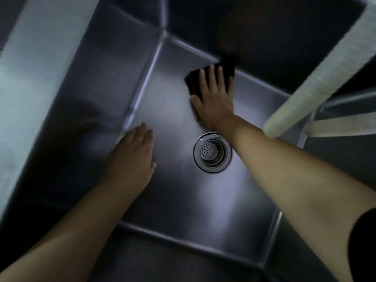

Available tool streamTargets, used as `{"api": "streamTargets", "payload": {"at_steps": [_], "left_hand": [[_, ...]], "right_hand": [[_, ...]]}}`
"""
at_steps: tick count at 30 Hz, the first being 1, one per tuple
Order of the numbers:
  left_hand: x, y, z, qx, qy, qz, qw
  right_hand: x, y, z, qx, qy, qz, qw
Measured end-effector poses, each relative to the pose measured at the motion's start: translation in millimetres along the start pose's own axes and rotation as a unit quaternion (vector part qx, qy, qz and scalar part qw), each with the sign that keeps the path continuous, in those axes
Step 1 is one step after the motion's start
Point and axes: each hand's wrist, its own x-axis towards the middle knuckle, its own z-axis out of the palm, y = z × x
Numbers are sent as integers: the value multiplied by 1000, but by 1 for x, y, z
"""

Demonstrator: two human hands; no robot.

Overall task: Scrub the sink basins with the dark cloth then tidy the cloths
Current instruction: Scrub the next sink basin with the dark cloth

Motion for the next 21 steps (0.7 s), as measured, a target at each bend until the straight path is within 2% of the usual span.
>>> {"api": "streamTargets", "payload": {"at_steps": [3, 5, 9, 11, 15, 17, 21], "left_hand": [[0, 0, 1, -1, 2, -2, 1000], [0, 0, 2, -3, -2, -1, 1000], [-1, 0, 2, -16, -2, 6, 1000], [-1, 2, 0, -19, -5, 10, 1000], [-4, 6, -4, -38, -6, 18, 999], [-5, 8, -6, -34, -10, 28, 999], [-7, 14, -9, -27, -17, 40, 999]], "right_hand": [[43, -57, -14, 1, 5, -51, 999], [66, -71, -21, -7, 7, -74, 997], [73, -58, -26, -22, 0, -101, 995], [60, -37, -23, -19, 2, -87, 996], [-1, 33, -9, 4, -2, 1, 1000], [-37, 84, 3, 12, -10, 82, 997], [-104, 162, 6, 38, -46, 254, 965]]}}
